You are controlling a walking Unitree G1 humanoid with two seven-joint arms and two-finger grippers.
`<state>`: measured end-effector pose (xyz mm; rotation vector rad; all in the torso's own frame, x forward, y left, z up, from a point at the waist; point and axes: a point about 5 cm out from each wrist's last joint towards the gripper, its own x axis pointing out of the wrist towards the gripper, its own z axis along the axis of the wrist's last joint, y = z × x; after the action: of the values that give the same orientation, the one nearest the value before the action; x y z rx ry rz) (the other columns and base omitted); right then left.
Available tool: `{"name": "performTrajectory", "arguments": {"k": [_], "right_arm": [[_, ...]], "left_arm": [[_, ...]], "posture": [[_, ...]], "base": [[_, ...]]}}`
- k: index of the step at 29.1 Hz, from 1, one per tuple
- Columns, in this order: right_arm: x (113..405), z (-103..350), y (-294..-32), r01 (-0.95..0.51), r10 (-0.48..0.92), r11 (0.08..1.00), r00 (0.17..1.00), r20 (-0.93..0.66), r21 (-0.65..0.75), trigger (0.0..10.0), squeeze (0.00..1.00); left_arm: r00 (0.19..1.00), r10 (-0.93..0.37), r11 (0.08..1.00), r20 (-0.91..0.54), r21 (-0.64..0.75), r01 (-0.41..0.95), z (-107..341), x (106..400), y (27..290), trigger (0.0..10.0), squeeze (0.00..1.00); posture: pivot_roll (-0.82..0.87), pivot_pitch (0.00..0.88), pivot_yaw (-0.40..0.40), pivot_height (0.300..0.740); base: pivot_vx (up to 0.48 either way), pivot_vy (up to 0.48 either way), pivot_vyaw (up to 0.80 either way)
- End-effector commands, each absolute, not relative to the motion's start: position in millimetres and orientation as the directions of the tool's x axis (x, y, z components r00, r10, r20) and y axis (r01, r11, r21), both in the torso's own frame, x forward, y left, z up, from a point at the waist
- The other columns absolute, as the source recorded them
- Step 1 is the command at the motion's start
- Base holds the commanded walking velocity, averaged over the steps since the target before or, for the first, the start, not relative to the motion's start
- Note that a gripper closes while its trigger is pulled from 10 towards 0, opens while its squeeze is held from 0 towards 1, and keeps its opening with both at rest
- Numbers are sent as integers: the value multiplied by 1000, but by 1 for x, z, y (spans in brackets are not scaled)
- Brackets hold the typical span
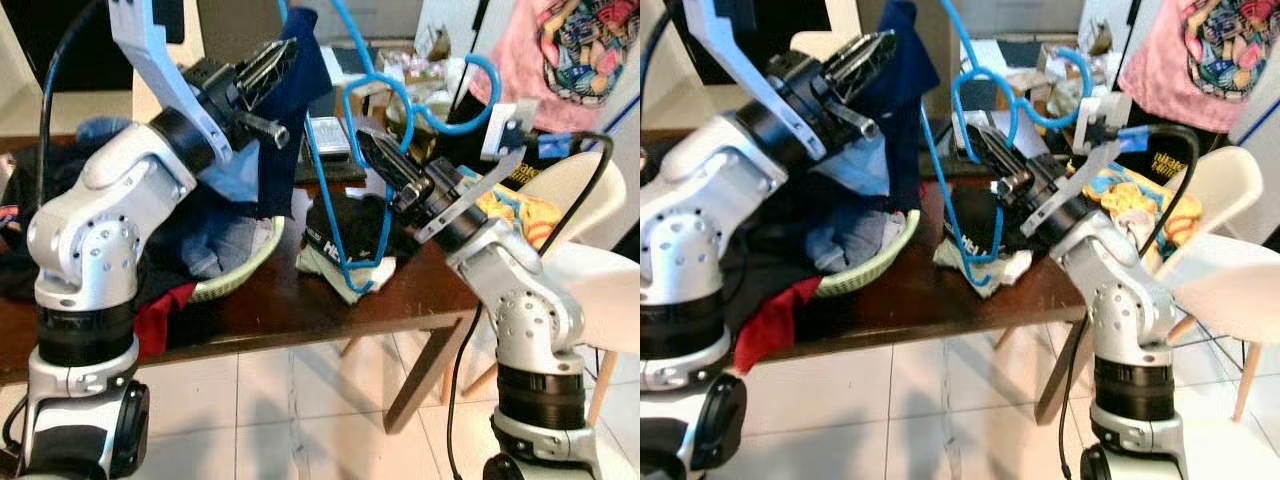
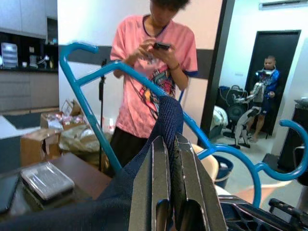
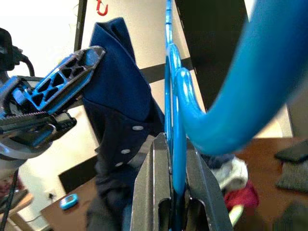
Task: Hang hanger
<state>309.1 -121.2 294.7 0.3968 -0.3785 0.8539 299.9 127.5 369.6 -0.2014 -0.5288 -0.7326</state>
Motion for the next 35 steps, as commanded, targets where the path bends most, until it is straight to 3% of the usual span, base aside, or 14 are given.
{"name": "performTrajectory", "arguments": {"k": [1,7,8,12,16,18,23,27,35], "right_arm": [[308,296,-125,-772,632,608,612,476,184,10000,0],[310,295,-127,-755,617,627,632,469,193,10000,0],[312,294,-129,-738,600,643,651,466,203,10000,0],[315,291,-132,-708,575,674,682,452,211,10000,0],[316,290,-133,-696,568,687,695,441,210,10000,0],[319,285,-137,-650,526,721,740,419,242,10000,0],[323,281,-141,-610,486,743,774,406,274,10000,0],[329,272,-147,-539,428,786,828,361,303,10000,0],[333,265,-152,-478,391,829,867,310,291,10000,0]], "left_arm": [[610,-603,715,514,8,699,363,300,119,10000,0],[631,-601,713,491,-28,701,350,303,115,10000,0],[683,-572,759,455,-24,651,336,310,116,10000,0],[770,-521,834,369,26,552,306,321,119,10000,0],[811,-480,865,333,29,500,294,325,123,10000,0],[842,-456,875,288,-25,483,274,323,126,10000,0],[823,-493,845,281,-68,530,266,313,119,10000,0],[772,-571,787,278,-82,612,254,298,96,10000,0],[770,-578,786,271,-70,615,245,300,85,10000,0]], "posture": [[85,60,3,740],[84,57,6,740],[80,55,10,740],[76,59,12,740],[75,63,12,740],[74,71,7,740],[75,73,5,740],[75,75,0,740],[65,74,-4,740]], "base": [[-315,0,-788],[-302,0,-788],[0,0,-775],[0,0,-194],[0,0,-400],[0,0,-800],[0,0,-800],[0,0,-800],[0,0,-800]]}}
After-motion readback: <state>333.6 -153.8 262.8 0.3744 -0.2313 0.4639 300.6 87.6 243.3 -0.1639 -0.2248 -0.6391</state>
